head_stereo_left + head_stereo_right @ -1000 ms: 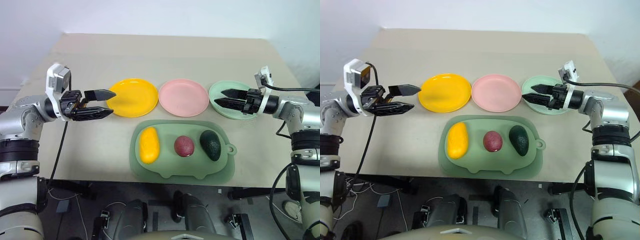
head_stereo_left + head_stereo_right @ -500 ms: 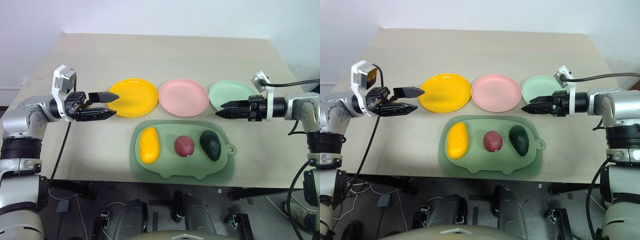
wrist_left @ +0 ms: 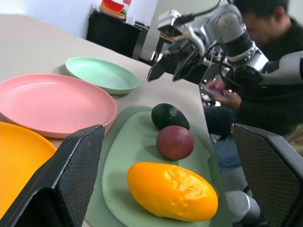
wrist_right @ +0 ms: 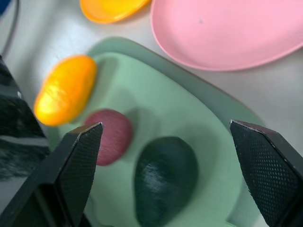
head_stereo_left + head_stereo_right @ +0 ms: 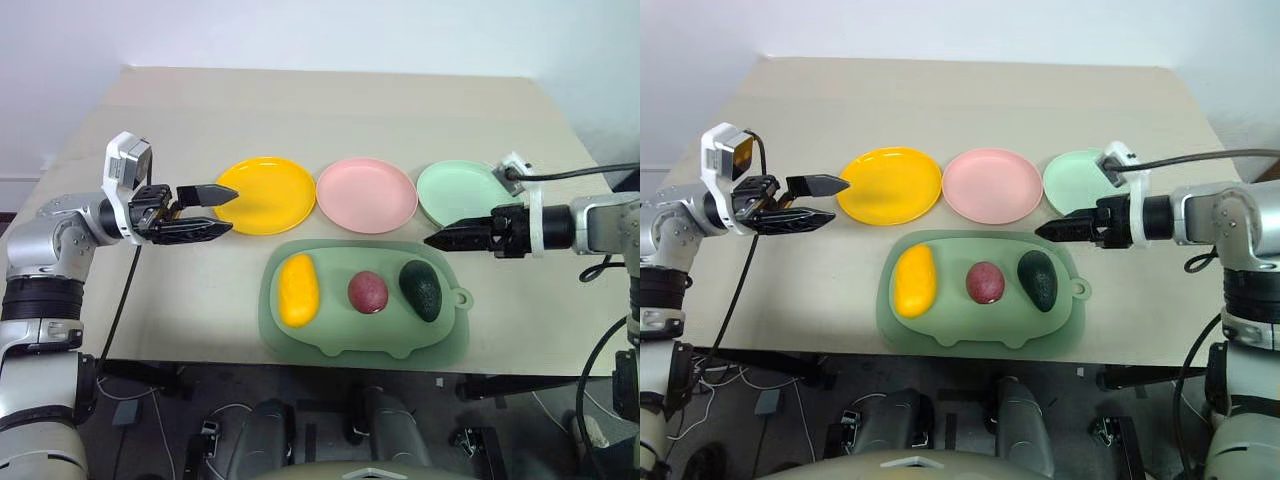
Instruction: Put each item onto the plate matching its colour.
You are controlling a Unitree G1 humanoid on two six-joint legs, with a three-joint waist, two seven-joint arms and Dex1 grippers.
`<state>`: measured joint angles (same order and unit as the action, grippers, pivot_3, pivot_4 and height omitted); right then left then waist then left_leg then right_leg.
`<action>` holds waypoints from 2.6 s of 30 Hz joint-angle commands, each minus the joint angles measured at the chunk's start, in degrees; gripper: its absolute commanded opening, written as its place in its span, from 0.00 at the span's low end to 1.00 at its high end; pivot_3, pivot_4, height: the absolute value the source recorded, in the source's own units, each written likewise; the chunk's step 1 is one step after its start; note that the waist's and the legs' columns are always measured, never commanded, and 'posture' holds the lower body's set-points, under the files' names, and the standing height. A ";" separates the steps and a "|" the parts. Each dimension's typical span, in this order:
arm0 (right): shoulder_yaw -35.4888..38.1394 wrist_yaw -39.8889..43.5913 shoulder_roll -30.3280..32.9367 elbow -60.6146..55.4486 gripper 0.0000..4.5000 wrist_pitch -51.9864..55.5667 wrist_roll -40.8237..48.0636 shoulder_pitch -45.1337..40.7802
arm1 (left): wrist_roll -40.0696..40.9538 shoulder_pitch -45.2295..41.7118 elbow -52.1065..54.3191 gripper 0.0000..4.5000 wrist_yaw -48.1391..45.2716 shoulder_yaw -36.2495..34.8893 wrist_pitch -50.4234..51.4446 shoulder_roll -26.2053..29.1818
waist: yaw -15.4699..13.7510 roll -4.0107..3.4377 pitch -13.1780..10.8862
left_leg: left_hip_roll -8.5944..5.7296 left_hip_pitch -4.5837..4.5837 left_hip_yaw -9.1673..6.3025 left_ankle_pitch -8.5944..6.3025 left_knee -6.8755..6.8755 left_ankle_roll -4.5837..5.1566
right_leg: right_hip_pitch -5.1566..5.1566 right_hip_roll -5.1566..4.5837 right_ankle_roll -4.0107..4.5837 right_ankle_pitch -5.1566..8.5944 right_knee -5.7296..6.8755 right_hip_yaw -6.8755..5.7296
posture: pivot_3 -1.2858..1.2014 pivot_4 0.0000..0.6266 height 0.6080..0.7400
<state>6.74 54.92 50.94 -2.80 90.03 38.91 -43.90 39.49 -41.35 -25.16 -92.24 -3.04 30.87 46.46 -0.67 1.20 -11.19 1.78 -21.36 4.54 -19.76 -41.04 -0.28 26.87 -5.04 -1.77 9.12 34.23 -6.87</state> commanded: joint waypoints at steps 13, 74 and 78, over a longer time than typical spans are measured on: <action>0.39 -32.76 2.14 -2.29 1.00 2.47 25.44 2.75 | 1.91 -1.36 -0.58 1.00 -0.26 1.14 -0.11 0.97 | 0.00 0.01 0.00 | -0.01 -0.01 0.00 -0.02 0.00 0.04 | 0.00 -0.02 0.00 0.00 -0.02 0.01 | 0.52 0.24 1.00; -20.94 -81.82 10.94 -6.78 0.29 -17.86 71.34 4.25 | 4.44 -1.99 -0.71 1.00 -0.26 2.21 0.54 3.15 | -0.05 0.05 0.01 | 0.06 -0.07 0.00 -0.12 0.01 0.21 | 0.05 0.00 -0.01 0.01 -0.17 0.03 | 0.52 0.24 1.00; -20.12 -78.84 10.51 -8.01 0.29 -16.74 67.19 3.77 | 4.72 -1.96 -0.61 1.00 -0.26 2.56 1.23 3.46 | -0.07 0.05 0.01 | 0.06 -0.09 0.01 -0.12 0.01 0.22 | 0.06 -0.01 -0.01 0.01 -0.17 0.03 | 0.52 0.24 1.00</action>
<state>-14.90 -25.18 61.47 -9.62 72.97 107.11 -39.16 43.15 -42.60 -26.76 -92.24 0.34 32.05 48.54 -0.74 1.24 -11.18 1.84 -21.45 4.55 -19.88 -41.03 -0.06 26.94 -5.05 -1.79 9.13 34.06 -6.84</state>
